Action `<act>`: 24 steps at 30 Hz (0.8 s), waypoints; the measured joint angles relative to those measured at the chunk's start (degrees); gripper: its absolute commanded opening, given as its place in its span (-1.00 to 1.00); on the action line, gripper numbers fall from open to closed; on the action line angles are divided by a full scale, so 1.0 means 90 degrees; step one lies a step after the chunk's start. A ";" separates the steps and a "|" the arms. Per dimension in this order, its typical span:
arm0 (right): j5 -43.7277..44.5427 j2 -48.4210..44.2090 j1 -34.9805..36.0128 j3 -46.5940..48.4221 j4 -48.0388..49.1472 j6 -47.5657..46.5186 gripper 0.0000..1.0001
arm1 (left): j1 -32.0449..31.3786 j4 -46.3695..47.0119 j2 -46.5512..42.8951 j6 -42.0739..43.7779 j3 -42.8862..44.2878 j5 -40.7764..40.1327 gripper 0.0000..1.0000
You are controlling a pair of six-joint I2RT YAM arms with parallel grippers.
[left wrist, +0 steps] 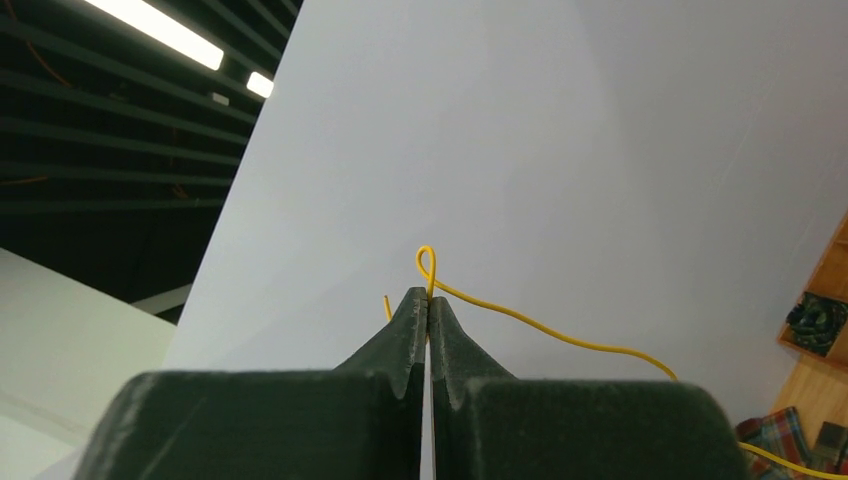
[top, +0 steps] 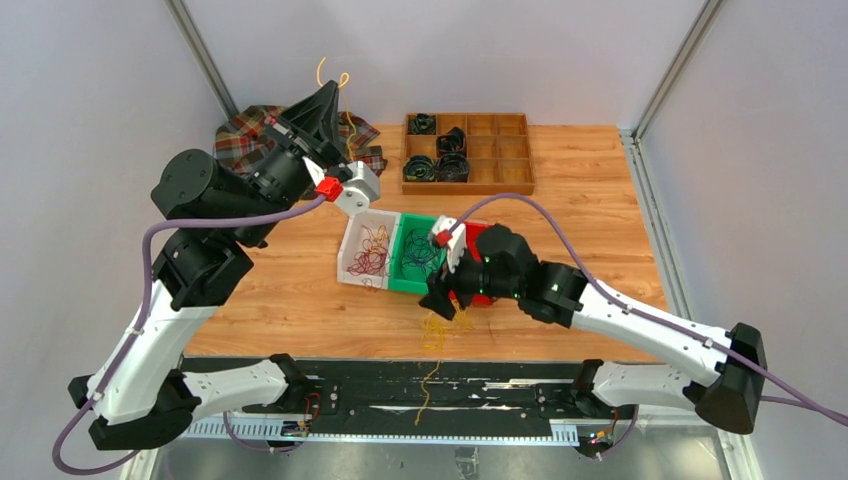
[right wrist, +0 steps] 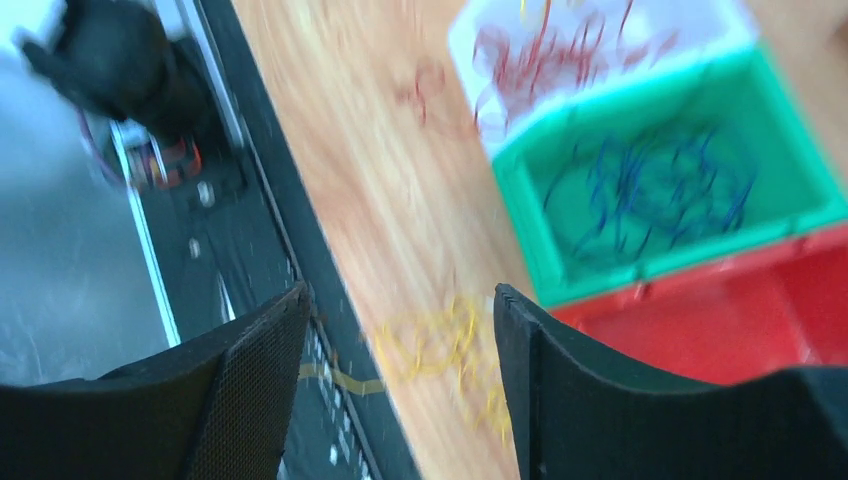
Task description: Untangle the cables
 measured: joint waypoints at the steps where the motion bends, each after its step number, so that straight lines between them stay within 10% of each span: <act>1: -0.0080 0.0066 -0.0095 0.0109 0.0233 0.0007 0.36 | 0.0000 0.0019 0.0029 0.0012 0.0044 -0.0027 -0.99; 9: -0.0556 0.2016 -0.0831 0.1030 0.2914 0.0002 0.42 | 0.0000 0.0032 0.0107 0.0117 0.0403 -0.0095 -0.99; 21: -0.0515 0.4741 -0.0833 0.1979 0.4459 0.0117 0.07 | 0.0000 0.0029 0.0345 0.0508 0.1362 -0.0126 -0.99; 24: -0.0510 0.4920 -0.0843 0.1970 0.4694 0.0189 0.24 | 0.0000 0.0029 0.0379 0.0622 0.1511 -0.0124 -0.99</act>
